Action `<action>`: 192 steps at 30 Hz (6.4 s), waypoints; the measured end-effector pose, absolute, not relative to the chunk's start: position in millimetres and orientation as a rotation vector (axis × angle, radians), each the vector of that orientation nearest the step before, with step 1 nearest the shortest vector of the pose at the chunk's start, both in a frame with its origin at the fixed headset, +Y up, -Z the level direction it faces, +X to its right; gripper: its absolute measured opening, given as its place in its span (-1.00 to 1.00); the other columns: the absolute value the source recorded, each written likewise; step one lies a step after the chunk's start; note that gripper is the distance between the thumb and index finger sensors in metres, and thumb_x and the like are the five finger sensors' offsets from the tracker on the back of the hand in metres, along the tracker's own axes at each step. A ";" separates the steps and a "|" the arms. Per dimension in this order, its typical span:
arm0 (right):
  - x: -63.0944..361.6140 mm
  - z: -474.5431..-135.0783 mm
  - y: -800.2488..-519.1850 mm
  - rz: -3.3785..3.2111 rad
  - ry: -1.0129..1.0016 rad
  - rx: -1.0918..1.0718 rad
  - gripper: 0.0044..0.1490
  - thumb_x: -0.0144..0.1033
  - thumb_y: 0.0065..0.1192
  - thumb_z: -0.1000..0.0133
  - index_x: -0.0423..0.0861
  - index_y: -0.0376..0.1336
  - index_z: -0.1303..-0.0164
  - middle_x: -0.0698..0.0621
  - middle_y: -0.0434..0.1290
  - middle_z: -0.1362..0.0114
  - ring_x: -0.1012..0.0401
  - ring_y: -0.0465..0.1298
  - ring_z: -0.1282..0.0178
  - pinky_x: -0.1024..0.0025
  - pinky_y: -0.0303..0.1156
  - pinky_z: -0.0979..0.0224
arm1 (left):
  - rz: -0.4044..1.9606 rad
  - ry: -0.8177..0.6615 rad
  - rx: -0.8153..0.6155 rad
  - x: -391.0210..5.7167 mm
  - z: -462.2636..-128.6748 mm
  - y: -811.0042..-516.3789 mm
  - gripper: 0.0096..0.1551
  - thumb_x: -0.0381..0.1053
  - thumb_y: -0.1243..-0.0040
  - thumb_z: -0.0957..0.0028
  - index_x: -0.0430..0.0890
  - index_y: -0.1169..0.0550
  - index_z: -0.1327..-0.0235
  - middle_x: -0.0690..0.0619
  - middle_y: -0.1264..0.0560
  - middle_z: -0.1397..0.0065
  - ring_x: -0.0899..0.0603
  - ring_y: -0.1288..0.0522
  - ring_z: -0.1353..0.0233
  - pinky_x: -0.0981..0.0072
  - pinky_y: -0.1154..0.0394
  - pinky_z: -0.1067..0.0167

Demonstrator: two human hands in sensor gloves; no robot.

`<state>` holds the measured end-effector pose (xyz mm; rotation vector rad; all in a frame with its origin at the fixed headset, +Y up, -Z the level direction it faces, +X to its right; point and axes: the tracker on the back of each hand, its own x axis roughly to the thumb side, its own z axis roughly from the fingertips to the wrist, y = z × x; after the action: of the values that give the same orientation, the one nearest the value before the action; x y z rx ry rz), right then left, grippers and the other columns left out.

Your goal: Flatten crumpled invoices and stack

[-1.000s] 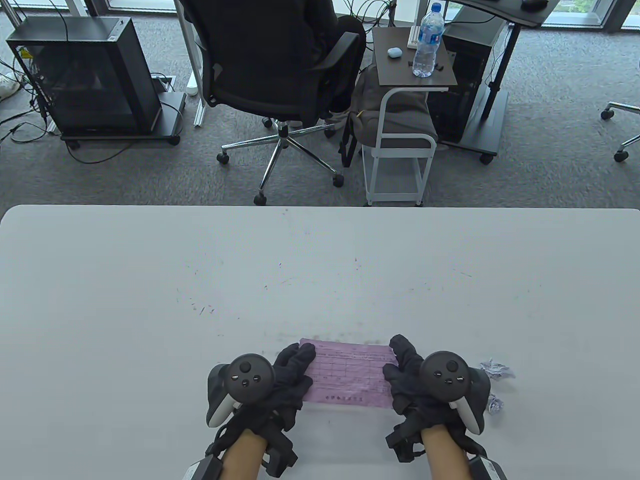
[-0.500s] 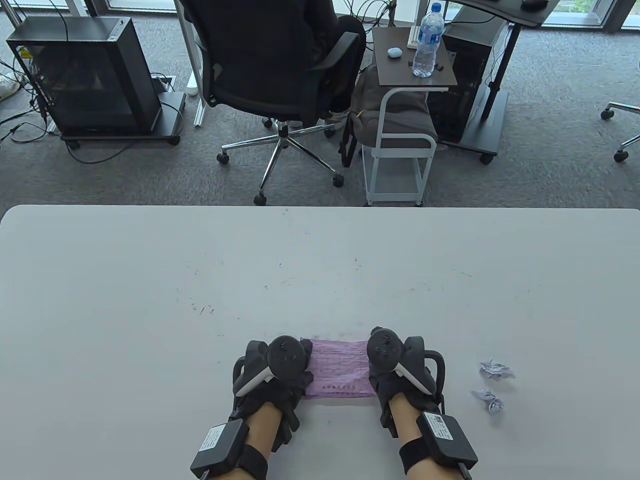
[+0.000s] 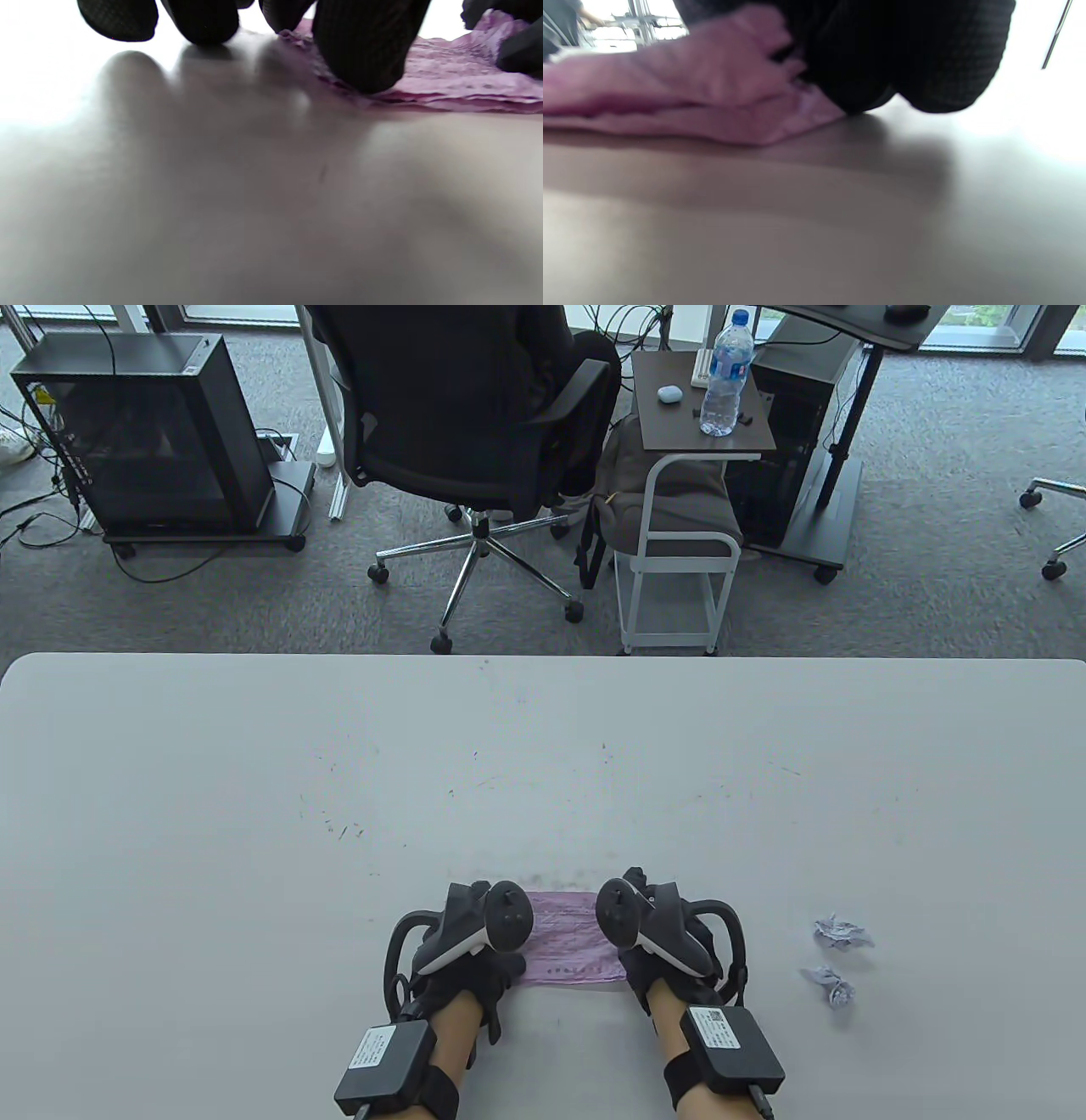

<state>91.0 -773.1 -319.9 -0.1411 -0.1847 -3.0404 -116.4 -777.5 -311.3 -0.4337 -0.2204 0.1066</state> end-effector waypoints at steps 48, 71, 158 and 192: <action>277.5 -220.9 -772.4 -3.099 -0.208 0.747 -0.28 -0.17 0.34 -0.13 -0.11 0.13 -0.44 -0.26 0.34 -0.43 -0.13 0.45 -0.21 0.10 0.57 -0.09 | 0.237 -0.508 -0.035 -134.1 -221.1 -706.9 -0.12 0.26 -0.11 -0.22 -0.18 -0.18 -0.66 -0.31 0.03 -0.63 -0.54 -0.10 -0.56 -0.46 -0.22 -0.32; 156.7 -204.3 -670.7 -3.806 0.134 -0.826 -0.35 -0.26 0.45 -0.06 -0.21 0.23 -0.27 -0.23 0.57 -0.10 0.07 0.64 0.15 0.32 0.66 0.23 | 0.779 -0.702 -0.106 -121.4 -198.4 -683.9 -0.02 0.09 -0.23 -0.21 -0.21 0.02 -0.65 -0.38 -0.02 -0.57 -0.26 -0.53 -0.27 -0.02 -0.54 -0.12; 126.7 -191.2 -688.5 -4.146 0.793 -0.826 -0.47 -0.34 0.24 -0.14 -0.22 0.20 -0.27 -0.13 0.57 -0.05 0.16 0.63 0.21 0.35 0.66 0.24 | 1.136 -0.446 0.018 -128.5 -200.2 -695.3 -0.53 -0.12 -0.16 -0.23 -0.30 -0.49 -0.32 -0.17 -0.59 -0.11 0.00 -0.74 0.19 -0.05 -0.66 -0.04; 133.3 -204.2 -698.6 -3.963 0.292 -0.960 -0.48 -0.33 0.31 -0.13 -0.20 0.26 -0.26 -0.15 0.60 -0.01 0.15 0.64 0.24 0.33 0.65 0.25 | 1.079 -0.464 -0.065 -152.4 -219.3 -706.3 -0.38 -0.01 -0.17 -0.25 -0.29 -0.40 -0.48 -0.22 -0.52 -0.25 -0.14 -0.68 0.06 -0.14 -0.57 -0.08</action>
<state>133.3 -698.6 -204.2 -0.9602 0.2917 -3.9631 -152.4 -706.3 -219.3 -0.0653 -0.4636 1.0794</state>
